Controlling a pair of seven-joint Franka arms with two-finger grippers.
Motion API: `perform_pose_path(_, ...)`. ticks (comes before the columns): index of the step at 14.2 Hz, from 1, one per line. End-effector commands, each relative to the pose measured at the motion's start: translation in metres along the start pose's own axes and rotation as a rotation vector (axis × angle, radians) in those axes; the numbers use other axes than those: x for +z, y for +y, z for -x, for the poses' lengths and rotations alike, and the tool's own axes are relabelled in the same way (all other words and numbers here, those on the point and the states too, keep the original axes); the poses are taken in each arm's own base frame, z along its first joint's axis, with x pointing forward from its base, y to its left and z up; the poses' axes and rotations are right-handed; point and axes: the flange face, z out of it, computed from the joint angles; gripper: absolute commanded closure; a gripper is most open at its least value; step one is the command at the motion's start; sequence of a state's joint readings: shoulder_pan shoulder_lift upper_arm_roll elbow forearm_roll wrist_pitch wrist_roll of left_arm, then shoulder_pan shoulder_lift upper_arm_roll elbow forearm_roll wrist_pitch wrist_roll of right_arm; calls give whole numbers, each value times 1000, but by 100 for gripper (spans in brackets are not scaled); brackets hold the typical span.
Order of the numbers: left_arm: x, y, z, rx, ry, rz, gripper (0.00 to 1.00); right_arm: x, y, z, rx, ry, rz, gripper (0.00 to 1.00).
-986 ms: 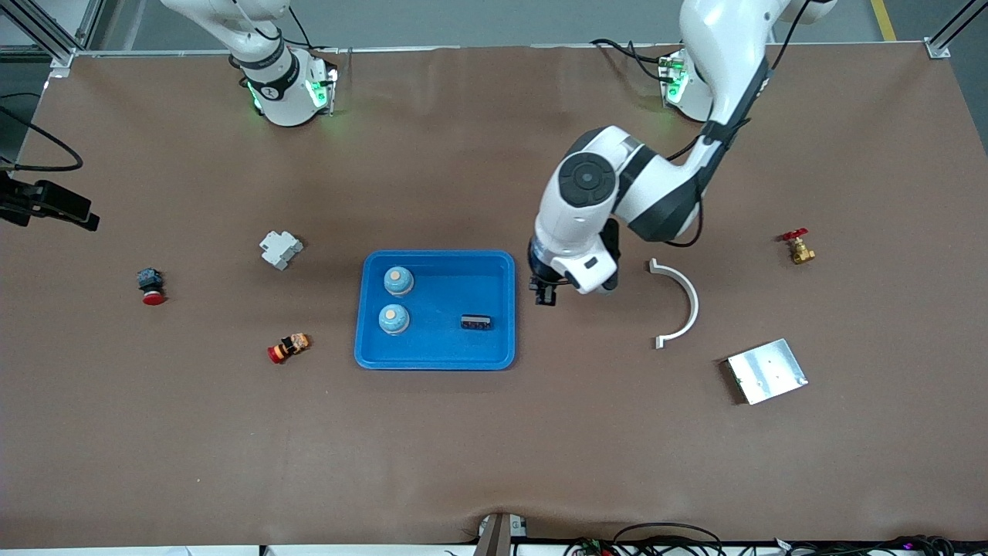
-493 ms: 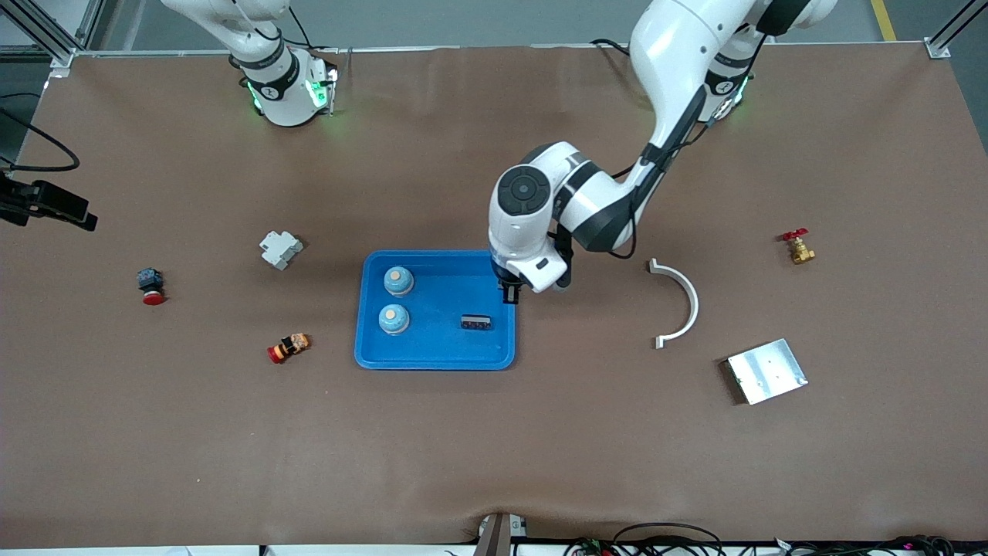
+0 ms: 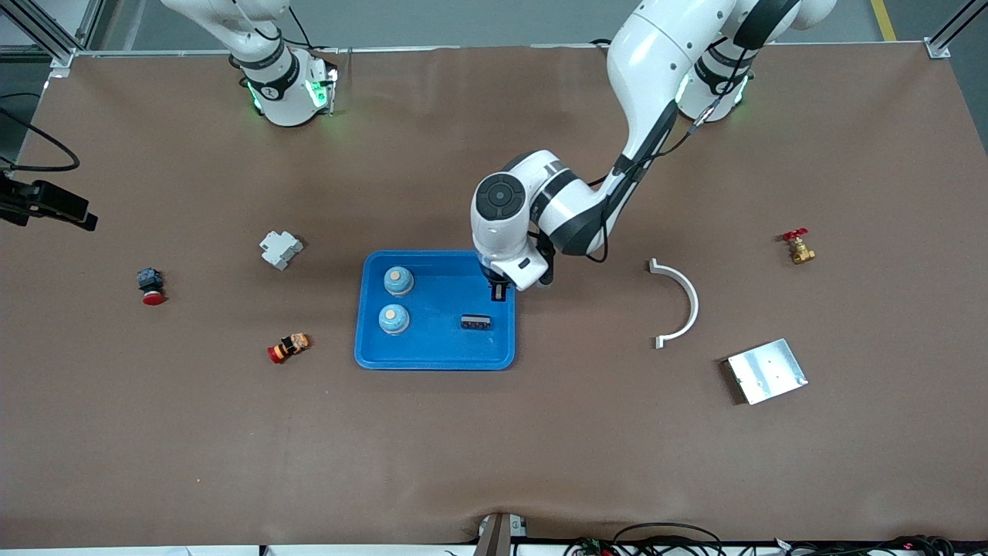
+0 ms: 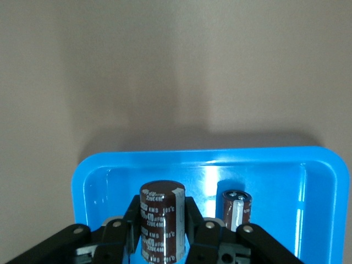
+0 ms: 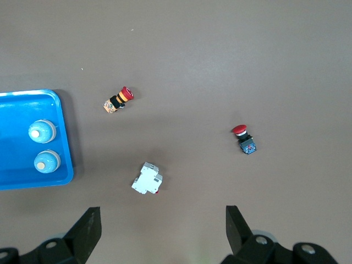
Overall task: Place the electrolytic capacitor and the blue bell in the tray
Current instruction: 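Lower the capacitor into the tray beside the first capacitor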
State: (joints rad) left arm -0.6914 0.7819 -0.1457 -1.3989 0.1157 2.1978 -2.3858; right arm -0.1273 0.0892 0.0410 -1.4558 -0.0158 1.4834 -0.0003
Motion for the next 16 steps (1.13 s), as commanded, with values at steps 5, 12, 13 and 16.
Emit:
perform_pose_path(5,27,-10,27,-6,26,72,100,-2,1,0,15,0,-20,0)
perform_pose_path(12,40,-15,37,-5,-12,104,100,-2,0,0,13,0,-23,0)
perform_pose_path(13,47,-17,39,-2,-11,102,100,-2,1,0,15,0,-23,0)
perform_pose_path(16,53,-17,37,0,0,111,100,-2,1,0,15,0,-23,0)
